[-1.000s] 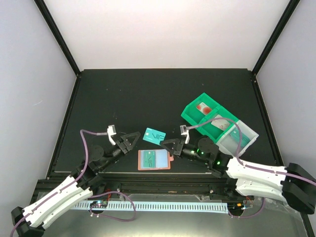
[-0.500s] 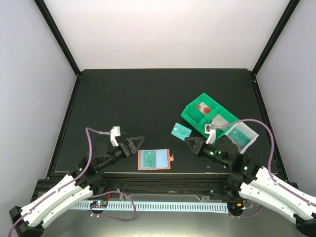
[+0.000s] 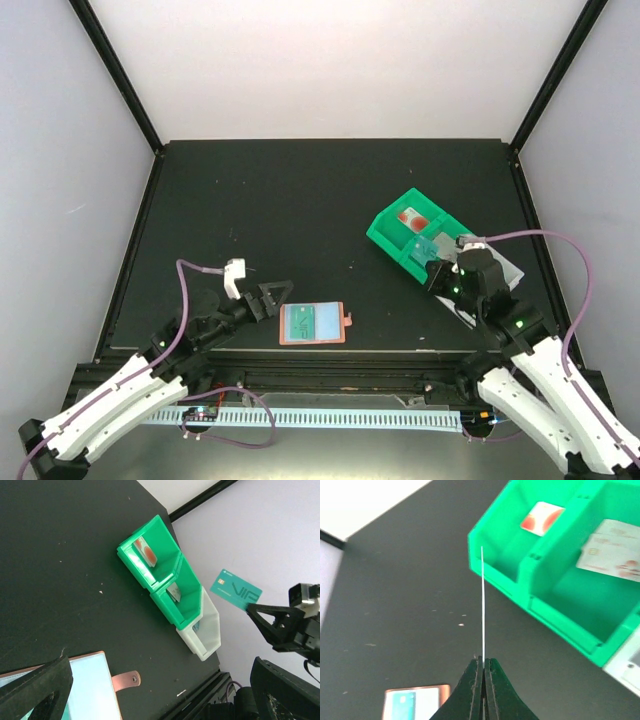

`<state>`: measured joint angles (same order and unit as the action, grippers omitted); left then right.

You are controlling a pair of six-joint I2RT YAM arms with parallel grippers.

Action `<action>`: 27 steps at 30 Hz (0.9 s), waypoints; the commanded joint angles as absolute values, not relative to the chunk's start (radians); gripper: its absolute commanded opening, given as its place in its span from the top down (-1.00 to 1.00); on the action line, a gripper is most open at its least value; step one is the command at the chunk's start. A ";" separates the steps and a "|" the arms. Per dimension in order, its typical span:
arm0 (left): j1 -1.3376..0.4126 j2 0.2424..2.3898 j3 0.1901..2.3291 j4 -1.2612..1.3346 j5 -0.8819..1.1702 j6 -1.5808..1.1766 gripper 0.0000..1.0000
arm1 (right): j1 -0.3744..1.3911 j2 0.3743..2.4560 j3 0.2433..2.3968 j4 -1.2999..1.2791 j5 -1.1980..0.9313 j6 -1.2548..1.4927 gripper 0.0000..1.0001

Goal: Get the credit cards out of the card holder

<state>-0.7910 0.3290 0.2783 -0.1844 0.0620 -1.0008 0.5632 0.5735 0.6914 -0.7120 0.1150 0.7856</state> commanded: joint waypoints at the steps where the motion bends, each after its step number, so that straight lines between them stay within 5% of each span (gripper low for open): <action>1: -0.787 0.300 0.278 -0.206 0.082 -0.990 -0.98 | 0.440 0.626 0.740 -0.812 0.081 0.673 0.98; 14: -0.785 0.353 0.243 -0.148 0.174 -0.956 -0.98 | -0.122 0.798 0.854 -0.977 -0.137 0.487 0.98; 27: -0.784 0.399 0.265 -0.171 0.256 -0.927 -0.98 | -0.246 0.870 0.812 -0.945 -0.048 0.537 0.98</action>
<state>-0.7910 0.4072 0.2367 -0.1608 0.2245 -0.9569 -0.2176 0.8280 0.8330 -0.9710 -0.0631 0.5236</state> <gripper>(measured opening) 0.989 0.010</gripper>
